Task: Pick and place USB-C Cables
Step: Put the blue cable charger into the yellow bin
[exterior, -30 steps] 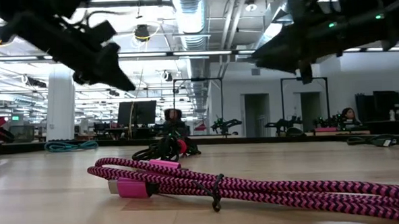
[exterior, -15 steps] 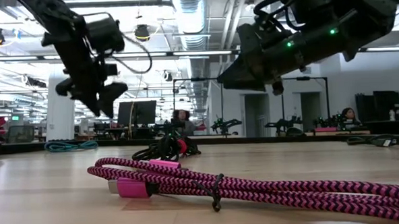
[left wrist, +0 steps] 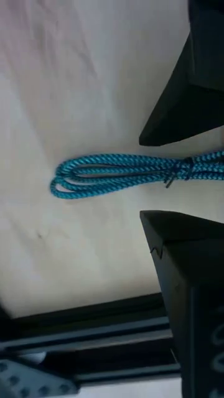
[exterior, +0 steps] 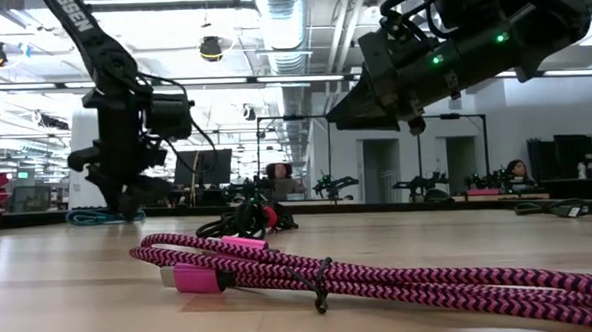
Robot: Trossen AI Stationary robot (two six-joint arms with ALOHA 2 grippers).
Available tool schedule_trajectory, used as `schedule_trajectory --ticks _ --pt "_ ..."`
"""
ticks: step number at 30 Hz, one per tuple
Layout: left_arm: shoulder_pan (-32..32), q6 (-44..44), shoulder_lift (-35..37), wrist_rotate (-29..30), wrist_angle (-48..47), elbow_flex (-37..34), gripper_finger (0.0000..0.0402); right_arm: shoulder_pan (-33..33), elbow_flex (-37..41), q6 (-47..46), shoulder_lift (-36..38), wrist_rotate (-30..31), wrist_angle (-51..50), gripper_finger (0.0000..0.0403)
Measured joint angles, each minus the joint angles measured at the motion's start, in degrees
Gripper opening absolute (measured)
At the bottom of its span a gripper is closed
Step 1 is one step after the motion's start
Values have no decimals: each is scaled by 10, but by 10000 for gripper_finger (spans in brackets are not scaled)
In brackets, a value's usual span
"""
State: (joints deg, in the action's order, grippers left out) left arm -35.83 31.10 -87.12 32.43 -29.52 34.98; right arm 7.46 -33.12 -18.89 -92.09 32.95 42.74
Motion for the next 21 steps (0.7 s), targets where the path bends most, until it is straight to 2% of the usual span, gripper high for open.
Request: schedule_trajectory --ticks 6,14,21 --pt "6 -22 -39 23 10 2 139 0 0 -1 0 0 -3 162" --pt "15 -58 -15 -7 26 -2 17 -1 0 -1 0 0 -5 162" --pt "29 -81 18 -30 33 -4 15 -1 0 -1 0 0 -5 162"
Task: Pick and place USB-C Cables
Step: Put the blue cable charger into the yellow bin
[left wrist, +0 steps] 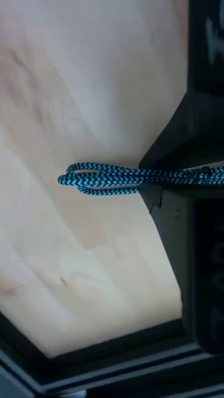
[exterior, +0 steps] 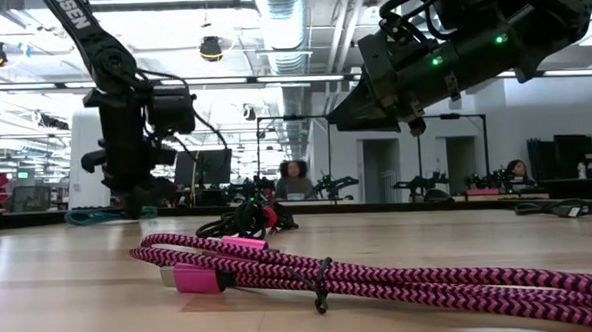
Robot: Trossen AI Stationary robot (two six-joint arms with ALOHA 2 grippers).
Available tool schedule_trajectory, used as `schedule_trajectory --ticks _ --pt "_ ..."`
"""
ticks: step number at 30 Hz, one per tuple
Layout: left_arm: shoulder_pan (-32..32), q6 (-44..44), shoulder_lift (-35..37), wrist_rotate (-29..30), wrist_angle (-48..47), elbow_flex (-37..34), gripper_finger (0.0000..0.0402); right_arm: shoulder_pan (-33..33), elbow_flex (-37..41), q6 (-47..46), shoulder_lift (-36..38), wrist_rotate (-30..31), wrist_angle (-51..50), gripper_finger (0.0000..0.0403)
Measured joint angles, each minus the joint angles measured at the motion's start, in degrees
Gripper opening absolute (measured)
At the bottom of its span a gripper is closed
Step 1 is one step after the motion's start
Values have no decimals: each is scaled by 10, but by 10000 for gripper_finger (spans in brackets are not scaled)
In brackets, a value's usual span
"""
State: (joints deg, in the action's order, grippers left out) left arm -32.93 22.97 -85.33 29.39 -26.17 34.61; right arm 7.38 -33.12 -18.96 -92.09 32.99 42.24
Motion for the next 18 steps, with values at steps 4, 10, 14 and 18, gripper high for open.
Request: schedule_trajectory --ticks 4,10,14,18 --pt "30 -7 37 -8 23 0 9 0 0 0 0 0 -2 162" --pt "120 -58 110 -59 152 -3 7 7 0 0 0 0 4 162" --pt "187 -97 128 -113 283 -3 7 17 0 16 0 -1 34 162" --pt "242 -119 110 -174 419 -3 7 24 0 62 1 -1 74 162"
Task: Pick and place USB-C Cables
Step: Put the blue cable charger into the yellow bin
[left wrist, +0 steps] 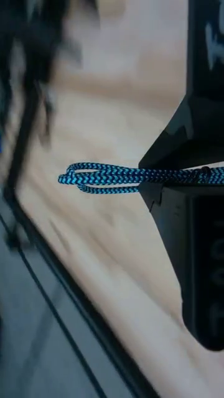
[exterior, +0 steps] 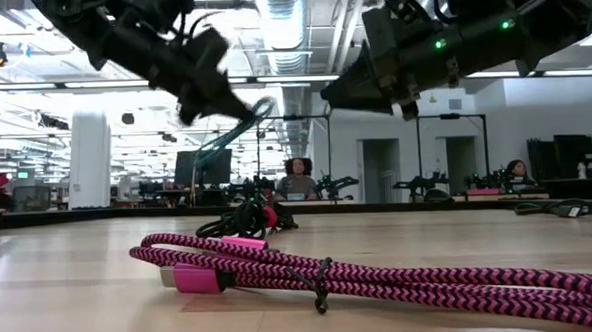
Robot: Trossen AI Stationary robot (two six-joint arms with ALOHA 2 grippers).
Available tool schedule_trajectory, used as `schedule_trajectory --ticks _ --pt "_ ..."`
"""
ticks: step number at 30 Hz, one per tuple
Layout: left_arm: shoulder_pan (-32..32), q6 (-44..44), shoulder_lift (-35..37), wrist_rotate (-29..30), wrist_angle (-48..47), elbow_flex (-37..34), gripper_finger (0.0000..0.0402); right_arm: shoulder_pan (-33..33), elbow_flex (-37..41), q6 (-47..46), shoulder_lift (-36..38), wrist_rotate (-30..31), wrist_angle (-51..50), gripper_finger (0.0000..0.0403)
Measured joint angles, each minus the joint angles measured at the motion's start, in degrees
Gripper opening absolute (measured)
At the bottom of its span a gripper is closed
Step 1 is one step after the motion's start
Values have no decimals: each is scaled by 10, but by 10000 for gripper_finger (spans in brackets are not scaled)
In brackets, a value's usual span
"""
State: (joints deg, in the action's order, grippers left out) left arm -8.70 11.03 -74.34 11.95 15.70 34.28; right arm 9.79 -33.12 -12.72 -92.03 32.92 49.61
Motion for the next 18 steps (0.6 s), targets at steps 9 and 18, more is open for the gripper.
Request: schedule_trajectory --ticks 9,18 --pt "97 -51 -109 -96 256 0 7 56 0 42 114 0 -87 162" --pt "142 -36 -253 -181 508 34 7 185 0 42 232 0 -171 162"
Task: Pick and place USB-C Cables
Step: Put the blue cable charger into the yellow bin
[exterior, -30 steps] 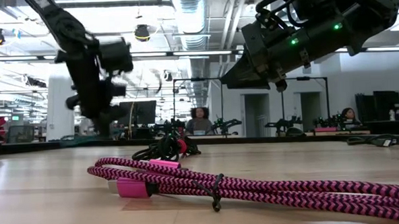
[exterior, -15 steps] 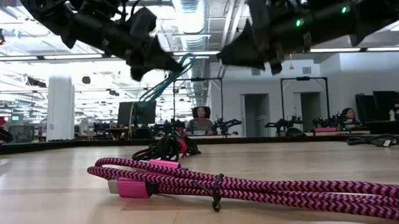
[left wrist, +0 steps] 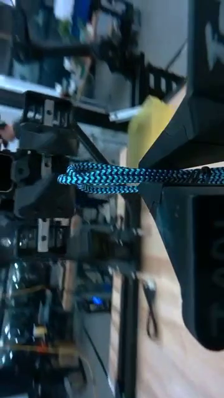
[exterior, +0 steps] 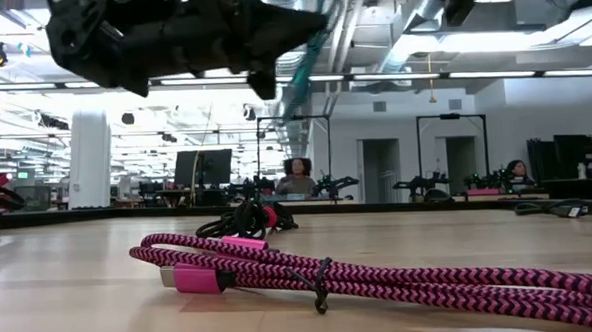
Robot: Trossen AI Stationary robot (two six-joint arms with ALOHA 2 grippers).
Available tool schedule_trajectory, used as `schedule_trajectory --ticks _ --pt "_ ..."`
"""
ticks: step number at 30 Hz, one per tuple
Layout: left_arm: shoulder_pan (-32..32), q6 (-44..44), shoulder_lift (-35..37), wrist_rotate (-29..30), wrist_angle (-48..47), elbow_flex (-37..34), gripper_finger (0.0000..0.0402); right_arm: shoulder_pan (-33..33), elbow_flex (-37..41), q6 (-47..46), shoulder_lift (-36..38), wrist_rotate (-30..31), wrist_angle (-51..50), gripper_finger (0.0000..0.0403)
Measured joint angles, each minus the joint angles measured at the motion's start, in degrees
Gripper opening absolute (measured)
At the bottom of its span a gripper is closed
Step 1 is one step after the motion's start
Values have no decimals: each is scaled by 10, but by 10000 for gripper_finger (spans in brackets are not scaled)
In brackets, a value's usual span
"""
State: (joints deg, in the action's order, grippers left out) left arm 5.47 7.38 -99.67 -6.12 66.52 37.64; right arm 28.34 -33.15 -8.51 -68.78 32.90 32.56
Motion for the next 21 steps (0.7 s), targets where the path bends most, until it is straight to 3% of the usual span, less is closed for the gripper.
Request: schedule_trajectory --ticks 5,12,21 --pt "28 -17 -81 -12 13 79 7 42 0 -4 7 24 -6 162" --pt "51 -61 -159 -41 -4 196 7 121 0 -5 14 172 -43 162" --pt "51 -37 -254 -41 -17 326 7 246 0 -9 68 303 -47 162"
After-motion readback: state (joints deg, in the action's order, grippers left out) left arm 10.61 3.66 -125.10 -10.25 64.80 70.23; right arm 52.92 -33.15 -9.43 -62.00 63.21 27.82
